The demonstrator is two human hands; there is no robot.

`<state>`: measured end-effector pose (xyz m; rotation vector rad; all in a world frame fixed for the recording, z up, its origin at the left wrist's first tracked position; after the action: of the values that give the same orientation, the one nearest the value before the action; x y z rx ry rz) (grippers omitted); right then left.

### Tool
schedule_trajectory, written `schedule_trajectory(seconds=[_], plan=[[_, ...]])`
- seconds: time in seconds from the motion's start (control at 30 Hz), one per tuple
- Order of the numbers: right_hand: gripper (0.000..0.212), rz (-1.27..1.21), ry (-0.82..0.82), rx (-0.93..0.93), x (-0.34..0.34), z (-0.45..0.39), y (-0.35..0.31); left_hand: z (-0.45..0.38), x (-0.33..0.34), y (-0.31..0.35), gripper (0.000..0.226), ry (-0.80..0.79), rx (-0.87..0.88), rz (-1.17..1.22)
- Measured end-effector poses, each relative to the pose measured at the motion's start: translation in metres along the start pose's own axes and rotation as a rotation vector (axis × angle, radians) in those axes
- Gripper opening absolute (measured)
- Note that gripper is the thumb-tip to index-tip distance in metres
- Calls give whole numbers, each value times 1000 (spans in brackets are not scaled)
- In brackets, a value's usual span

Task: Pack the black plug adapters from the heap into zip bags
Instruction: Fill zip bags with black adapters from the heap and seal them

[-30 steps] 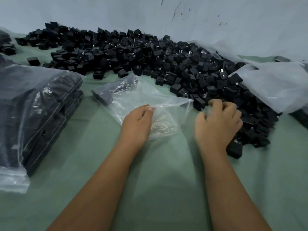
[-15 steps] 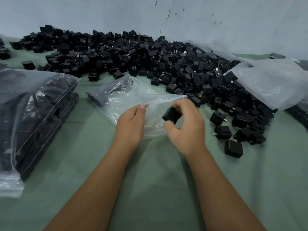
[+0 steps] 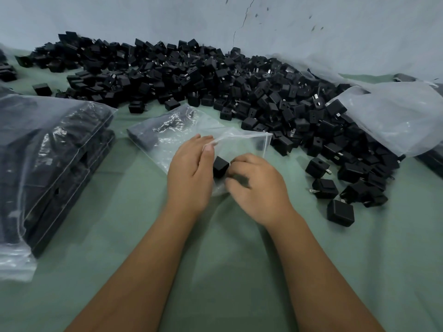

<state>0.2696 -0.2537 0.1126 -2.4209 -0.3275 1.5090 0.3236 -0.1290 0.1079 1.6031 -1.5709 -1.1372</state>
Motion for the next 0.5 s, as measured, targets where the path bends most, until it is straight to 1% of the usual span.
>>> schedule_trajectory(seconds=[0.07, 0.2, 0.3, 0.37, 0.4, 0.43, 0.47, 0.5], plan=[[12, 25, -44, -30, 6, -1, -5, 1, 4, 4, 45, -43, 42, -23], [12, -12, -93, -71, 16, -4, -13, 4, 15, 13, 42, -142, 121, -109], [20, 25, -116, -82, 26, -12, -13, 5, 19, 19, 50, -171, 170, -145], [17, 18, -168, -80, 32, -20, -17, 6, 20, 21, 54, -174, 192, -159], [13, 48, -213, -80, 37, -25, -20, 6, 20, 22, 54, -170, 198, -163], [10, 133, -267, -104, 42, -32, -24, 5, 19, 23, 53, -164, 205, -166], [12, 150, -342, -69, 52, -38, -27, 5, 19, 23, 51, -154, 214, -169], [22, 110, -399, 18, 53, -43, -26, 5, 18, 25, 50, -141, 228, -173]])
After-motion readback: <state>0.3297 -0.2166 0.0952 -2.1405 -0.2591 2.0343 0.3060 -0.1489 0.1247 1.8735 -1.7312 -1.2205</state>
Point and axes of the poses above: each hand's wrist, its own z-axis away from the middle knuckle, its own x-axis out of the palm, y = z × x, the point moved 9 cm from there along -z, towards the middle knuckle, and after that the axes turned 10 degrees about z, right-handed, at the moved point
